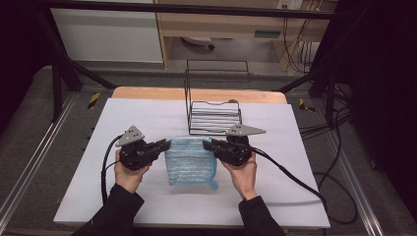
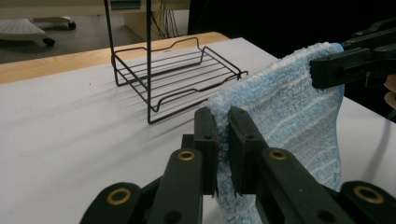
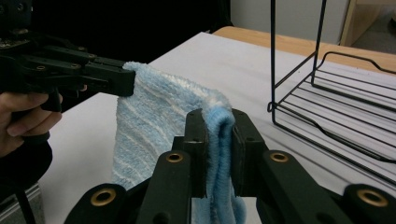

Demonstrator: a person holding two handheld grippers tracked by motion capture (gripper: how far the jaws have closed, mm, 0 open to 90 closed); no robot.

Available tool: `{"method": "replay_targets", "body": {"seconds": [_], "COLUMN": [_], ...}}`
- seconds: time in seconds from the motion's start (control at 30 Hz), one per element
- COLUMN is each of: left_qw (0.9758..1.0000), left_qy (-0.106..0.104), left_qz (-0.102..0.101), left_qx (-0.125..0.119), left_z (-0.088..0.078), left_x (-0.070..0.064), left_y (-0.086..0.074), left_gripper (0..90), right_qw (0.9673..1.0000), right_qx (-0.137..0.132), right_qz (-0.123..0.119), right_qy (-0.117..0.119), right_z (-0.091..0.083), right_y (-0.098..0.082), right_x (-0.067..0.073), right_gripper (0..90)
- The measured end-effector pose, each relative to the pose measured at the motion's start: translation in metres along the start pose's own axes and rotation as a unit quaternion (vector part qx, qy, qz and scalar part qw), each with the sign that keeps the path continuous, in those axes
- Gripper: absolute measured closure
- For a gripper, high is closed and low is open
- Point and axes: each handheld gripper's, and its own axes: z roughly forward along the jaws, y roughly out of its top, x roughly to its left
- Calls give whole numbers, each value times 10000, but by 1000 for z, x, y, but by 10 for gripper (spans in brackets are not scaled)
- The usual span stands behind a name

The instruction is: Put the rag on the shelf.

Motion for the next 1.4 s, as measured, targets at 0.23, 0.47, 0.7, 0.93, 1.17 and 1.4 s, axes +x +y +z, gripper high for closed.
{"method": "replay_targets", "body": {"seconds": [0.23,0.47,0.7,0.93,1.17,1.4], "left_qw": [9998,9993,9985,9972,9950,9926], "left_qy": [0,20,-18,-49,-48,-74], "left_qz": [59,115,168,206,291,260], "left_qx": [-197,-358,-525,-717,-957,-1184], "left_z": [-7,-12,-15,-15,-16,-15], "left_x": [-6,-11,-16,-19,-25,-27], "left_y": [7,16,28,43,59,74], "left_gripper": [825,826,826,826,827,827], "right_qw": [9998,9991,9982,9965,9939,9898], "right_qx": [-129,-295,-455,-667,-897,-1127], "right_qz": [-126,-288,-385,-486,-597,-762], "right_qy": [-11,-36,-88,-154,-246,-413], "right_z": [-8,-18,-27,-38,-50,-61], "right_y": [7,17,26,37,52,68], "right_x": [6,12,15,18,22,26], "right_gripper": [796,796,797,797,797,798]}}
